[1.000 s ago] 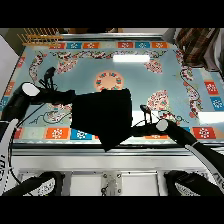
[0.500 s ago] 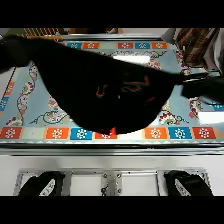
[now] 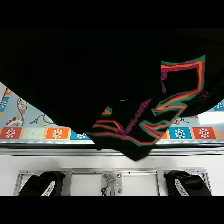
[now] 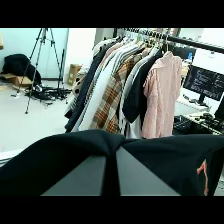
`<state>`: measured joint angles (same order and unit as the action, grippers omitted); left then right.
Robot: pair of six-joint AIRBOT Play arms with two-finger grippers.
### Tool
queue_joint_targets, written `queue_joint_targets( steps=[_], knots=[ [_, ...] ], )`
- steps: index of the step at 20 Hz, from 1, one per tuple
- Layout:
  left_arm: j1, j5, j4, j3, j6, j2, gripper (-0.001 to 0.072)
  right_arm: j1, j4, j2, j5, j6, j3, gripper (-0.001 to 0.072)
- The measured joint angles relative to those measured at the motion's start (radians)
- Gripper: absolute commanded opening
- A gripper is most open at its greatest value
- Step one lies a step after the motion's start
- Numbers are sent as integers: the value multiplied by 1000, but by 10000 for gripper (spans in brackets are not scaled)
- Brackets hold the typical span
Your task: Fold the clothes and pants, and hang the long-sleeved shirts on hangers.
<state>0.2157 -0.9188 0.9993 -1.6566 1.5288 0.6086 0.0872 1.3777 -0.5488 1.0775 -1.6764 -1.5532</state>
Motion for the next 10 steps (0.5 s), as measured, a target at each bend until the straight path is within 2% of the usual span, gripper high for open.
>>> queue_joint_targets(
  steps=[5,10],
  knots=[
    [8,-86,28,-2,34,111,12,-1,-24,-121,-8,-19,-7,10],
    [9,-143,169,-2,53,379,11,1,-43,-406,-35,-8,-8,10]
  ],
)
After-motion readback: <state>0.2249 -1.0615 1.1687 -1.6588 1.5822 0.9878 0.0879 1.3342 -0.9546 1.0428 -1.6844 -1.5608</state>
